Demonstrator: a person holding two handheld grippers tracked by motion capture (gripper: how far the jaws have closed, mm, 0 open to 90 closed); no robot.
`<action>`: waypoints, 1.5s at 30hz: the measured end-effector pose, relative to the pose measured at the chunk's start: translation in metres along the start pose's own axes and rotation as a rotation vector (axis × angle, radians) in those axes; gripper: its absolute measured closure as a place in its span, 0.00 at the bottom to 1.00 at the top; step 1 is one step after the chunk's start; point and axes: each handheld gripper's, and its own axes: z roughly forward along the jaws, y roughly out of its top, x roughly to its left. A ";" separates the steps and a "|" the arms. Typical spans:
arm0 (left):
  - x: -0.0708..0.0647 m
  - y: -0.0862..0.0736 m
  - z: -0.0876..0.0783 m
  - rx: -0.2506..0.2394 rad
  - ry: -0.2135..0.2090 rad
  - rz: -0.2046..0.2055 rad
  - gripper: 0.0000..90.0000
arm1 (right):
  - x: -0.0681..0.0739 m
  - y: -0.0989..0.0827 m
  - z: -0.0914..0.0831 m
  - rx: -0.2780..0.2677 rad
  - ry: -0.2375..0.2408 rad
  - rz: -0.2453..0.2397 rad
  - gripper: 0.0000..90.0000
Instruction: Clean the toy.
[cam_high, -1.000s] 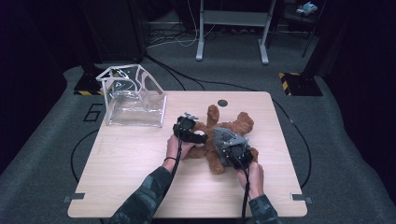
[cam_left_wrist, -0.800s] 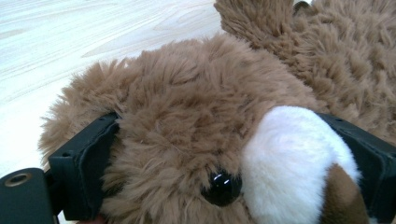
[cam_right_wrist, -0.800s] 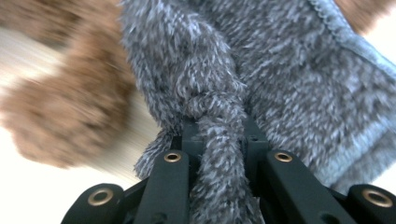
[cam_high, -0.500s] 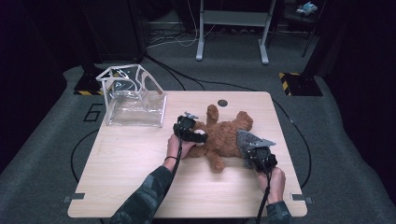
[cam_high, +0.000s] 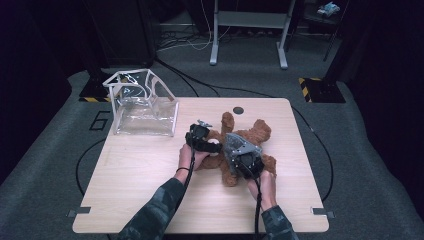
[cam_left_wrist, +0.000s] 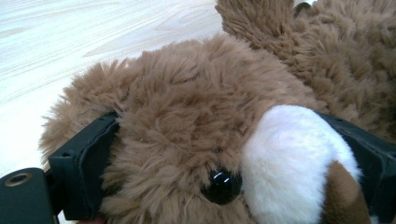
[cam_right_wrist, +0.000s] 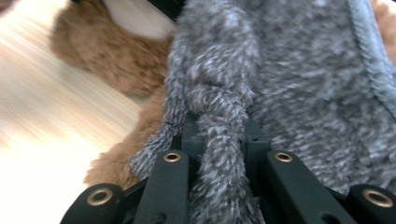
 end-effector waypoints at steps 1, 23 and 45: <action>0.000 0.000 0.000 0.000 -0.001 0.000 0.08 | -0.001 -0.002 0.001 -0.003 -0.003 0.013 0.86; 0.002 0.005 0.004 0.006 -0.005 -0.029 0.08 | -0.032 -0.019 -0.028 -0.047 -0.048 0.098 0.85; -0.002 0.003 -0.045 -0.126 -0.036 0.097 0.14 | -0.036 -0.003 -0.004 0.023 -0.045 0.105 0.85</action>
